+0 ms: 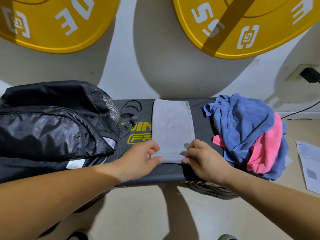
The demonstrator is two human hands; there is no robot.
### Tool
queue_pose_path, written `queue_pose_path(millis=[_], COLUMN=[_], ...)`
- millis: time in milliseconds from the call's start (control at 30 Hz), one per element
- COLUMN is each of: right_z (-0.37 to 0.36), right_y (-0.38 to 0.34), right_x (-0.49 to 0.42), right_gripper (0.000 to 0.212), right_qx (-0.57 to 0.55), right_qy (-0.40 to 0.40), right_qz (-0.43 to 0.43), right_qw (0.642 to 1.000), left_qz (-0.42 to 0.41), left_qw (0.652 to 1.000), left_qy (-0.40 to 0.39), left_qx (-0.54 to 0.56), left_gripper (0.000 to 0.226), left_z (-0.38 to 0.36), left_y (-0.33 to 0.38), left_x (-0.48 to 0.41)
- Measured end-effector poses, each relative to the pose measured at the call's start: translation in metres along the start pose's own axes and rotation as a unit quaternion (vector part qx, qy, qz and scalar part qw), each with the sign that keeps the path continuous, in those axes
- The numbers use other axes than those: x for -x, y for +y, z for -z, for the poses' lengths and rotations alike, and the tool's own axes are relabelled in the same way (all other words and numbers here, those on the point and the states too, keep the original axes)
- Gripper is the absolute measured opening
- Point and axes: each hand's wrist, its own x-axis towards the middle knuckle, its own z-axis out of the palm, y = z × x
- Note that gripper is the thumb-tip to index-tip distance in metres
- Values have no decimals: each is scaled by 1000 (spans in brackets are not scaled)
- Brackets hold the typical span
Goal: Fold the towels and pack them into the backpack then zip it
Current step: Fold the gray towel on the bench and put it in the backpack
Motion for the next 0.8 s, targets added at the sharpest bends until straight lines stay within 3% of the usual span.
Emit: queue_pose_path(millis=[67,133,233,367,433,533,600,667,767,800], right_z=[0,5,13,12,12,6,1,0,-2,-2], right_y=[-2,-4,-8,-12,-15,-17,-17,-21,-24,-23], right_x=[-5,-13,-20,-20,-19,-17,-14,-10,-1,2], right_gripper=[29,22,21,18,15,9,9,17,8,15], right_qx=[-40,-62,-125,-197,-180,28,180,235,227,222], right_qy=[-31,-75,-145,-90,-58,6,29,6,-11,-15], right_qz=[-43,-80,-153,-237,-241,-117,25,110,141,133], right_qw=[998,992,970,947,952,993,983,966,964,966], left_qz=[-17,-51,-14,67,58,-86,-206,-266,-269,-272], left_qw=[999,994,995,996,994,973,926,877,869,872], left_qy=[-18,-16,-24,11,29,37,13,-25,-45,-38], left_qx=[-41,-97,-97,-57,-89,-212,-316,-400,-413,-406], left_gripper=[29,19,26,18,21,16,7,16,10,13], left_z=[0,2,4,0,1,6,5,-1,-2,0], left_y=[0,2,1,-1,1,5,4,1,1,-1], left_x=[0,-1,-8,-15,-15,-14,-11,-6,2,4])
